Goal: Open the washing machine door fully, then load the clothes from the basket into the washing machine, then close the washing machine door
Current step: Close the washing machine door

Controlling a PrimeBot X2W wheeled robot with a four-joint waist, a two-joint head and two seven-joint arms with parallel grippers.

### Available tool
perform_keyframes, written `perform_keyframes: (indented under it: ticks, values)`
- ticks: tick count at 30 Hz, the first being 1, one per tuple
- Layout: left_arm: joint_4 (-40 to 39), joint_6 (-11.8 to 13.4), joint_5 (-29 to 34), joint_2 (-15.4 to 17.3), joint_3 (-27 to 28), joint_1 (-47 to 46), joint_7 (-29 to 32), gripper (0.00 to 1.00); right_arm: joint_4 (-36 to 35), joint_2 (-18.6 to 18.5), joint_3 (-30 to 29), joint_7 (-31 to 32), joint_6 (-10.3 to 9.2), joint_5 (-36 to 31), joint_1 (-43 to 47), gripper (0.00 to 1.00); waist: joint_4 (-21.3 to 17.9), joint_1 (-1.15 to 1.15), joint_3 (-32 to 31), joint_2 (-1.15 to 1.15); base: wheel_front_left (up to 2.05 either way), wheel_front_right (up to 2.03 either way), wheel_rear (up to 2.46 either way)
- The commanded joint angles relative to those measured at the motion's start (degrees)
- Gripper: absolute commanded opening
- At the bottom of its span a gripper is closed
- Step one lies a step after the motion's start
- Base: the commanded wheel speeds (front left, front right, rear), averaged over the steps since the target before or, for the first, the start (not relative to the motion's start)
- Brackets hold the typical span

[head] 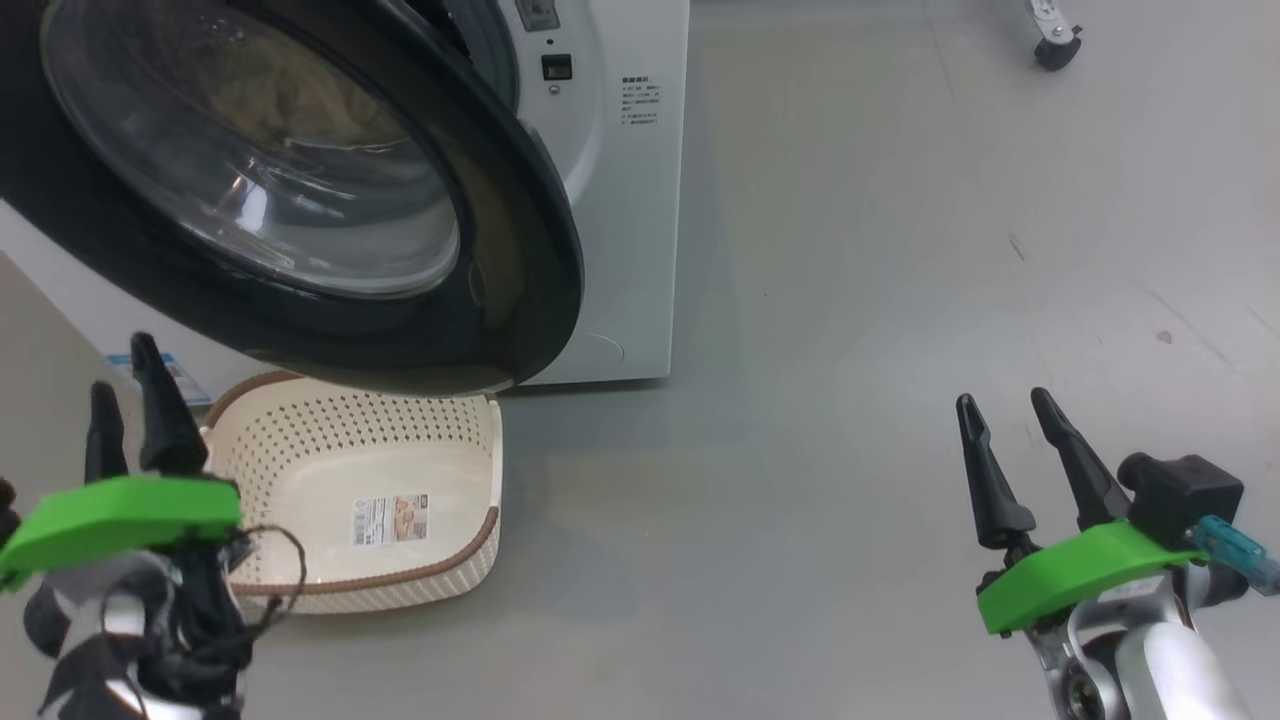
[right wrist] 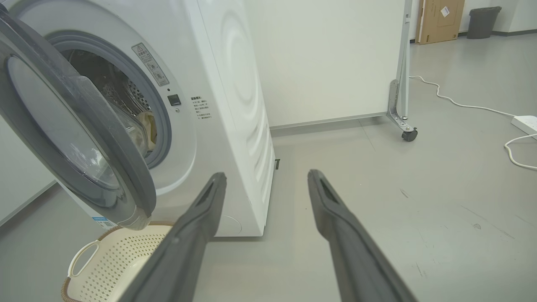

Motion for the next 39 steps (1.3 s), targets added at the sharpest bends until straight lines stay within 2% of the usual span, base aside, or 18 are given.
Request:
perform_keyframes:
  ticks: [1,6,16,26,39]
  values:
    - [-4.10,1.99,4.57,2.80,0.15,1.07,-1.06,1.00,-2.18,-0.30,1.01,0.26,0.08,-0.77,-0.78,1.00,0.12,0.00,-0.67,0.00,0.00,0.00,0.00]
    - [-10.41,7.49,13.87,3.20,-2.97,8.15,-2.13,1.00,-2.67,-0.30,1.10,0.85,0.08,-1.17,-0.03,1.00,0.21,0.00,-1.75,0.00,0.00,0.00,0.00]
    - [-18.15,13.01,27.61,6.25,-12.60,18.19,0.28,1.00,-3.49,-0.30,1.07,2.00,0.08,-1.97,1.63,1.00,0.45,0.00,-3.59,0.00,0.00,0.00,0.00]
    - [-21.35,16.28,32.02,7.58,-15.04,21.19,2.72,1.00,-4.66,-0.30,0.10,2.79,0.08,-2.62,2.48,1.00,0.84,0.00,-3.54,0.00,0.00,0.00,0.00]
    - [-22.31,17.37,31.64,7.30,-15.12,21.84,3.17,1.00,-5.26,-0.30,-0.14,3.14,0.08,-2.69,2.66,1.00,1.07,0.00,-3.35,0.00,0.00,0.00,0.00]
